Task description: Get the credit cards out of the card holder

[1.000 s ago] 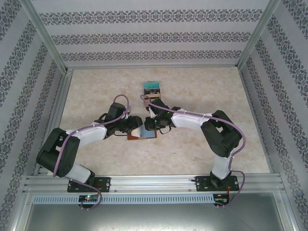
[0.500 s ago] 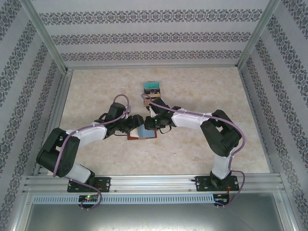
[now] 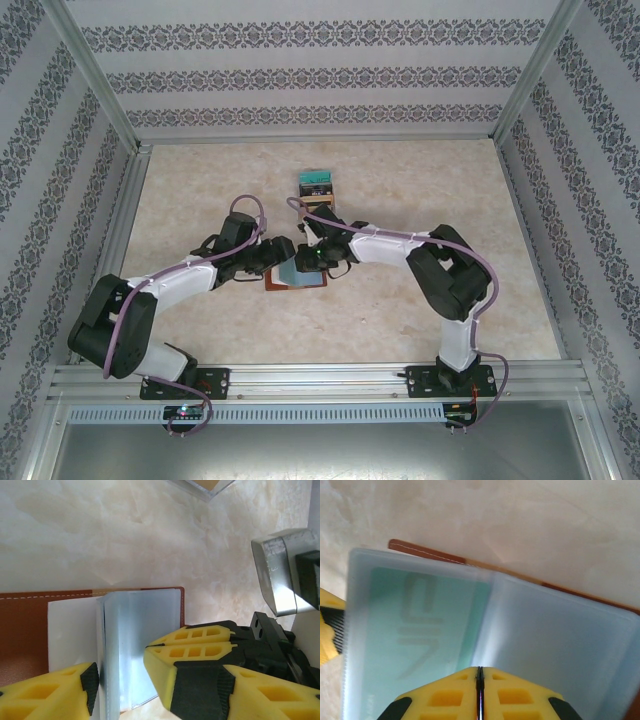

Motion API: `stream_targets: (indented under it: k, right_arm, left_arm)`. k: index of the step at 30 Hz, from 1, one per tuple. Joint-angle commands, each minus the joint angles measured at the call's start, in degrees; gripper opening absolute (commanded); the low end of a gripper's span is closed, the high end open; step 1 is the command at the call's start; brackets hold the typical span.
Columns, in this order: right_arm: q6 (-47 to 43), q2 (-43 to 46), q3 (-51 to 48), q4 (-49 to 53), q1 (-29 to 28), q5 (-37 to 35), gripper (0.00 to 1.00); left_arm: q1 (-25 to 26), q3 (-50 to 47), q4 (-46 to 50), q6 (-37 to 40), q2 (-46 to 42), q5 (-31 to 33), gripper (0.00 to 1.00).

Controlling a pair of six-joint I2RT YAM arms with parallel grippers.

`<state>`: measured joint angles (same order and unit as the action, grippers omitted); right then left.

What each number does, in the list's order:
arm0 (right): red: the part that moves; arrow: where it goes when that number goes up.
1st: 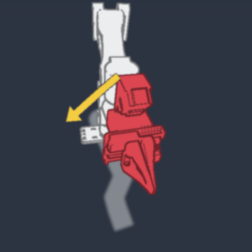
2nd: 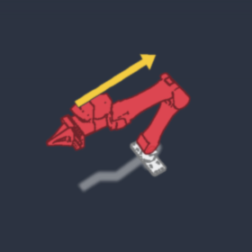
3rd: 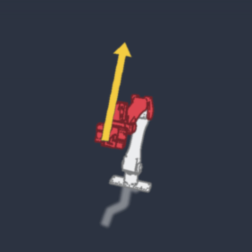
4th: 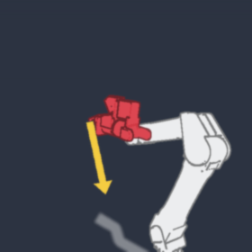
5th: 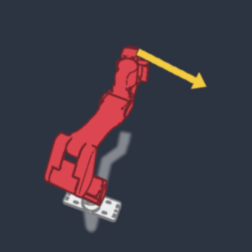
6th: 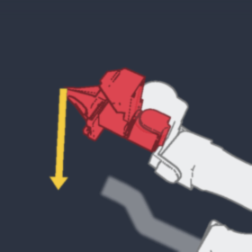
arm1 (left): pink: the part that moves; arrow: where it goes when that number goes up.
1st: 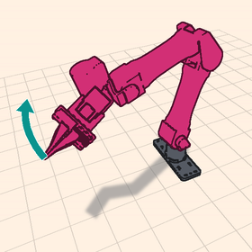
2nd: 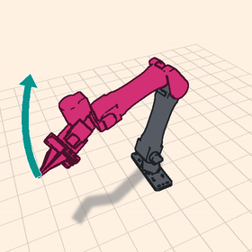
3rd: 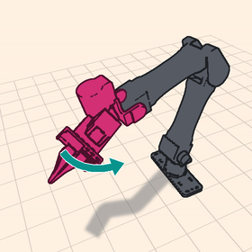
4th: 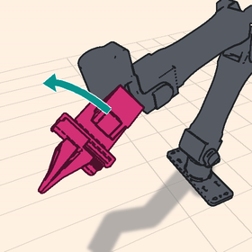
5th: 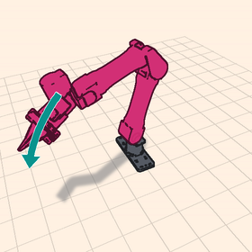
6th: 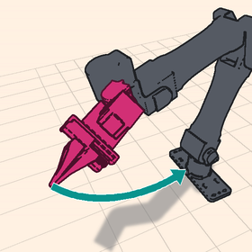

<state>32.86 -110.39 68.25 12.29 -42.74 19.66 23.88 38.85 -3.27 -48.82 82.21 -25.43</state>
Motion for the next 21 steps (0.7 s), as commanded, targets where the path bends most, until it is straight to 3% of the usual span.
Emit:
stream_targets:
  k: [1,21]
  right_arm:
    - [-0.6,-1.8,2.6,1.0,-1.1,1.1,0.12]
    - [-1.2,-6.8,3.6,4.2,-2.1,0.7,0.10]
  left_arm:
    - [-0.7,0.4,1.8,1.3,-0.8,0.7,0.65]
    - [-1.2,-0.9,2.4,1.2,-2.7,0.8,0.63]
